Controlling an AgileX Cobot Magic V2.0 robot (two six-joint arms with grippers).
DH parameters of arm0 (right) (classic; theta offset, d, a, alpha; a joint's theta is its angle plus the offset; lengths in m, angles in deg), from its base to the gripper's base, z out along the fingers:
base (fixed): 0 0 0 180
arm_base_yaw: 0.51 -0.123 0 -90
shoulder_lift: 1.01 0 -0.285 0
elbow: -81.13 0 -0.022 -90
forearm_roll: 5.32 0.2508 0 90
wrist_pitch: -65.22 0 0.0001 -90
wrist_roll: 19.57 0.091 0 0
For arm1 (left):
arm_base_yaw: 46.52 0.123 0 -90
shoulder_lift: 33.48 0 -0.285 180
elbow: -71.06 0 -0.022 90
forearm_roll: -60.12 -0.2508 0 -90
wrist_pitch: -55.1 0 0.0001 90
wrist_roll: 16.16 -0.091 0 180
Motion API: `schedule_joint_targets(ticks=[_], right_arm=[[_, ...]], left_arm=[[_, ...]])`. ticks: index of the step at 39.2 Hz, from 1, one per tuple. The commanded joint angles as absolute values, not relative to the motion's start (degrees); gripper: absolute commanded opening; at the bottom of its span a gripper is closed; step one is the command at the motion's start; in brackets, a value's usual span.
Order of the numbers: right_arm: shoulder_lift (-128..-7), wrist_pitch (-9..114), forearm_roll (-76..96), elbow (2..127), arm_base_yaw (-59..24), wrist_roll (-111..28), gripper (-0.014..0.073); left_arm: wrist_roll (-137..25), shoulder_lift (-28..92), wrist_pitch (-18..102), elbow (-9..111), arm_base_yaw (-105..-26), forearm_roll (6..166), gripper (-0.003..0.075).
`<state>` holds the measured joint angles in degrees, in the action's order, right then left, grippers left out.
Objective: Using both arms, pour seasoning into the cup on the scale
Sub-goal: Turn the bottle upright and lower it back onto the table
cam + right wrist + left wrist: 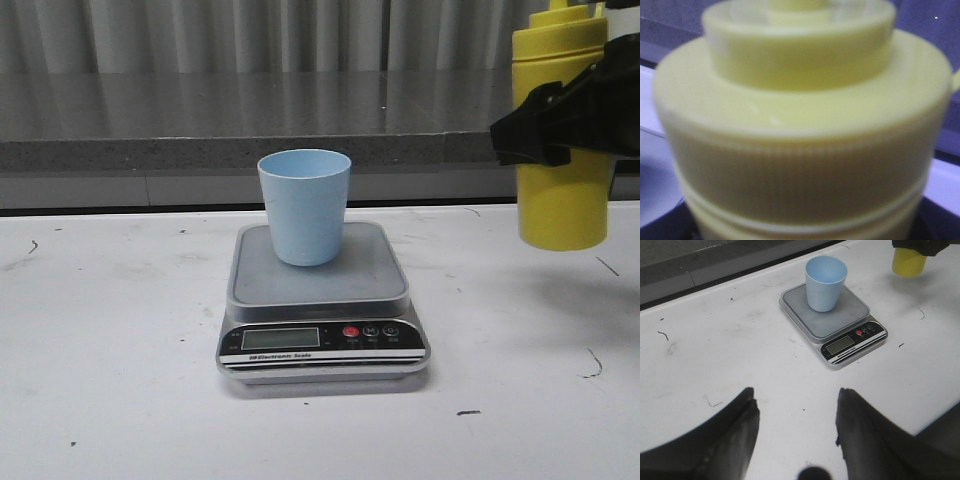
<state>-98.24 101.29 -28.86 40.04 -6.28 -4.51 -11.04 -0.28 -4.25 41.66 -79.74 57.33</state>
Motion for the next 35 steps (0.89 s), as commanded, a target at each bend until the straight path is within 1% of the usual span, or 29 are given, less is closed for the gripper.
schedule_joint_targets(ticks=[1,7,14,29,32,35], right_arm=[[-99.3,113.5,-22.7,41.4,-5.8,-7.1,0.0308],[-104.0,121.3,-19.2,41.4,-5.8,-9.4,0.0308],[-108.9,129.5,-18.8,41.4,-6.0,-9.8,0.0308],[-114.8,132.7,-18.8,41.5,-6.0,-11.0,0.0314],[-115.5,133.0,-18.8,41.5,-6.0,-11.0,0.0357],[-115.8,132.1,-18.8,41.5,-6.0,-11.0,0.0449]], left_arm=[[-10.6,0.2,-0.3,43.1,-79.7,57.6,0.0356],[-10.6,0.2,-0.3,43.1,-79.7,57.6,0.0356],[-10.6,0.2,-0.3,43.1,-79.7,57.6,0.0357],[-10.6,0.2,-0.3,43.1,-79.7,57.6,0.0356],[-10.6,0.2,-0.3,43.1,-79.7,57.6,0.0357],[-10.6,0.2,-0.3,43.1,-79.7,57.6,0.0356]])
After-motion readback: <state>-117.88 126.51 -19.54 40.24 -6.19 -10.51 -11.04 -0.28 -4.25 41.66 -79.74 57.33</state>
